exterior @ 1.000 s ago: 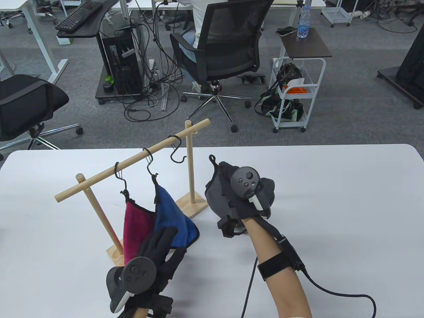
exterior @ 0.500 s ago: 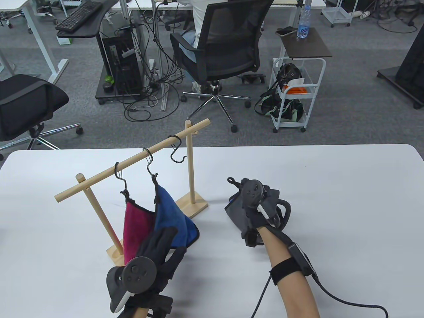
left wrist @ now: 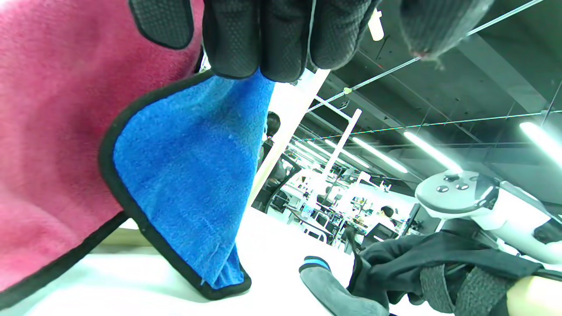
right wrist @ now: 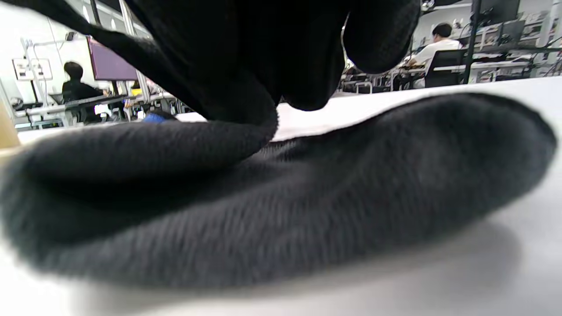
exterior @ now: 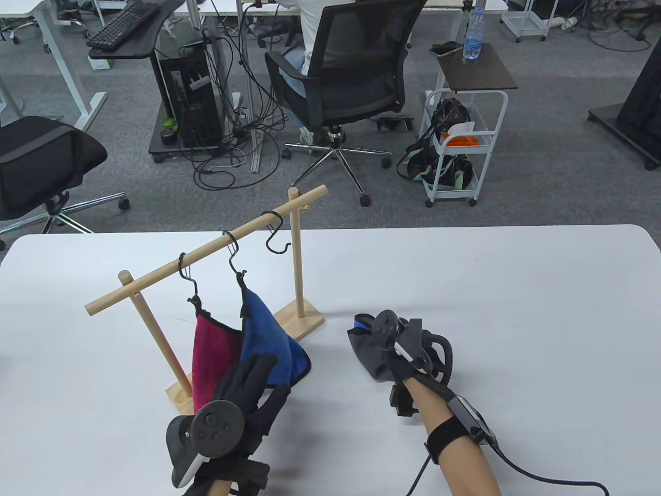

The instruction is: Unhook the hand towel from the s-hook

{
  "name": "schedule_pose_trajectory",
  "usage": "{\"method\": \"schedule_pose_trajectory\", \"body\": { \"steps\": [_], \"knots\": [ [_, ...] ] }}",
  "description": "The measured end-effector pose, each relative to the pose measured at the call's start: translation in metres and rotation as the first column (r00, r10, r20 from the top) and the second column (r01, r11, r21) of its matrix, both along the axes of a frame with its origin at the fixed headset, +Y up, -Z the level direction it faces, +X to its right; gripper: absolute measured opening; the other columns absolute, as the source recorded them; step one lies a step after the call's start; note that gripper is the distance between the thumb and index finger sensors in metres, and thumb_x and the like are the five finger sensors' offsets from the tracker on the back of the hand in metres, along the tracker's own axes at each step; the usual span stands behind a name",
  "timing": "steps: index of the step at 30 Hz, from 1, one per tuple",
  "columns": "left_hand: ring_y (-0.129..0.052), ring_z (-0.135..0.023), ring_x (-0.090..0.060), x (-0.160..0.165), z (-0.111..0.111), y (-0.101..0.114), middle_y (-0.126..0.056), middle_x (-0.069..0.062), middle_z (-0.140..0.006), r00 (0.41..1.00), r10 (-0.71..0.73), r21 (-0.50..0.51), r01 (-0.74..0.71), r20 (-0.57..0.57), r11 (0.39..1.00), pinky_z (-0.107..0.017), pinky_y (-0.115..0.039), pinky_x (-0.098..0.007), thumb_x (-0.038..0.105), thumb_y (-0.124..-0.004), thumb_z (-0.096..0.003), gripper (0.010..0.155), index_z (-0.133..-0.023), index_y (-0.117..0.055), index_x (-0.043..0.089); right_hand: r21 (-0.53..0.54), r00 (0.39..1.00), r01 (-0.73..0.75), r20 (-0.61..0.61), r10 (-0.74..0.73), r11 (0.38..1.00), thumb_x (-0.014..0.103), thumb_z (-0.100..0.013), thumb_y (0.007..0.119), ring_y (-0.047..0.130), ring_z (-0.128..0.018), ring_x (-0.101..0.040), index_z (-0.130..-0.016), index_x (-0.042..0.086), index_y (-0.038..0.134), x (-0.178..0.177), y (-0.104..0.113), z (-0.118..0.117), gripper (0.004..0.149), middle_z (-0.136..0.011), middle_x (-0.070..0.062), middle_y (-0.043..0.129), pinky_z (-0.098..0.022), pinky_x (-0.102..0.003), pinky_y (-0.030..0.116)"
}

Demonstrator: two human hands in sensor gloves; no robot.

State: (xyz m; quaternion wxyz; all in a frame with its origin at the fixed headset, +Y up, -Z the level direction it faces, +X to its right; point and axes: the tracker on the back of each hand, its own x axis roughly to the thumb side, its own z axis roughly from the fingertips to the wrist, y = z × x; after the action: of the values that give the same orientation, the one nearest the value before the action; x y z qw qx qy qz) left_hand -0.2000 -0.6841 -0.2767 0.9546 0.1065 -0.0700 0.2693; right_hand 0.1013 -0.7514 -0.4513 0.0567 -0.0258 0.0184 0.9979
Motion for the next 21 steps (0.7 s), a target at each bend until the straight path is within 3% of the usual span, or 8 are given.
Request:
{"method": "schedule_pose_trajectory", "body": {
  "steps": [9, 21],
  "knots": [
    [-0.067, -0.109, -0.043, 0.0, 0.0, 0.0, -0.065, -0.012, -0.12, 1.0, 0.0, -0.004, 0.0, -0.002, 1.0, -0.079, -0.053, -0.066, 0.061, -0.064, -0.06, 0.065, -0.115, -0.059, 0.028, -0.059, 1.0, 0.009, -0.027, -0.011, 0.998, 0.042, -0.061, 0.077, 0.079, -0.094, -0.038, -0.106, 0.025, 0.069, -0.003, -0.007, 0.0, 0.049, -0.105, -0.013, 0.078, -0.075, -0.059, 0.06],
    [-0.067, -0.109, -0.044, -0.001, -0.001, 0.0, -0.065, -0.012, -0.12, 1.0, 0.007, -0.008, -0.007, -0.005, 1.0, -0.079, -0.053, -0.065, 0.061, -0.064, -0.06, 0.064, -0.115, -0.06, 0.028, -0.02, 0.998, 0.025, -0.063, -0.026, 0.999, 0.045, -0.061, 0.076, 0.075, -0.097, -0.041, -0.109, 0.023, 0.066, -0.003, 0.025, 0.009, 0.053, -0.109, -0.016, 0.073, -0.075, -0.06, 0.058]
  ]
}}
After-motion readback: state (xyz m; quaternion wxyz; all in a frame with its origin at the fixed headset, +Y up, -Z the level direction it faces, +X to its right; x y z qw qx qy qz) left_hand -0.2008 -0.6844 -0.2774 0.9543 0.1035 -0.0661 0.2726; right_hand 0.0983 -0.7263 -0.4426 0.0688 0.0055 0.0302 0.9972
